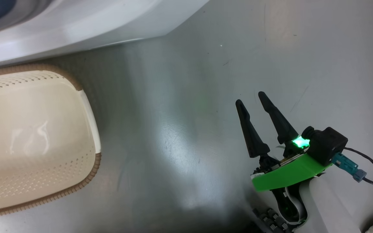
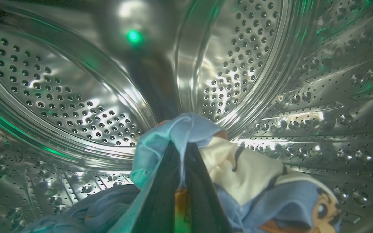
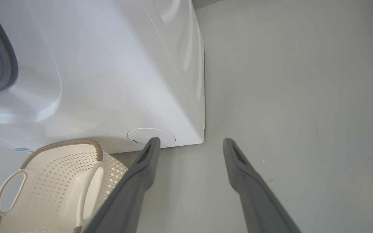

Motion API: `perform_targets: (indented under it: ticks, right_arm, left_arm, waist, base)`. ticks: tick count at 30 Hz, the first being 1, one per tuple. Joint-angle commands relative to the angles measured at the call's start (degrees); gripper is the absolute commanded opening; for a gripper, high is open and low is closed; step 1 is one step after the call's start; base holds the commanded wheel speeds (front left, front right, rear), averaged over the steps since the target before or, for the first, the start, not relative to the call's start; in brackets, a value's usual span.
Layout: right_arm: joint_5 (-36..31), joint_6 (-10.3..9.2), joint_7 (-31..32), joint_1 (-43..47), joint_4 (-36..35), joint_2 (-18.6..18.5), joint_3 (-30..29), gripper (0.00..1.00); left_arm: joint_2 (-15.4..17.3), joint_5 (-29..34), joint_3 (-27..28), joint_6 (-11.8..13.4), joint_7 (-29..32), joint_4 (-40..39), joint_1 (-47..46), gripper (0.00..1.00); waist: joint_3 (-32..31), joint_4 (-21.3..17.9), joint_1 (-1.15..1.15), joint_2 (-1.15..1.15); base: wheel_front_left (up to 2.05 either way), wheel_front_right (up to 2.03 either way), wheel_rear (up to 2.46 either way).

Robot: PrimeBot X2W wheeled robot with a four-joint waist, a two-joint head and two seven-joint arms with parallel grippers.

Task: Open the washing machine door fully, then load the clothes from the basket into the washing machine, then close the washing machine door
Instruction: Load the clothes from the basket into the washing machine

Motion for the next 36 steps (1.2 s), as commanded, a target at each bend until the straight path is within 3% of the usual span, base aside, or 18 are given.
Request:
perform_targets:
  ticks: [1,28,29,30,36]
  right_arm:
    - [0.35,0.16,-0.26,1.11,-1.17,0.28,1.58,1.00]
    - [1.13,0.16,-0.26,0.63,-0.50,0.28,2.86,1.00]
    - [1.16,0.16,-0.26,0.57,-0.46,0.28,2.81,1.00]
    - [1.17,0.16,-0.26,0.51,-0.39,0.28,2.76,1.00]
    - [1.34,0.16,-0.26,0.44,-0.04,0.28,2.47,1.00]
  left_arm:
    - [3.26,0.98,0.27,-0.46,-0.43,-1.00,-0.98,0.00]
    - [3.81,-1.11,-3.71,-1.93,-1.00,4.34,-5.45,0.00]
    - [3.76,-1.21,-3.76,-1.94,-1.00,4.57,-5.52,0.57]
    - [3.63,-1.37,-3.81,-1.94,-1.00,5.12,-5.52,1.00]
    - [2.86,-1.98,-4.31,-1.53,-0.64,8.22,-5.72,1.00]
  waist:
    - [0.07,-0.11,0.00,0.00]
    - [1.03,-1.07,0.00,0.00]
    - [1.00,-1.05,0.00,0.00]
    - [0.91,-1.00,0.00,0.00]
    - [-0.01,-0.55,0.00,0.00]
  base:
    - [0.00,0.00,0.00]
    - [0.00,0.00,0.00]
    - [0.00,0.00,0.00]
    - [0.00,0.00,0.00]
    - [0.00,0.00,0.00]
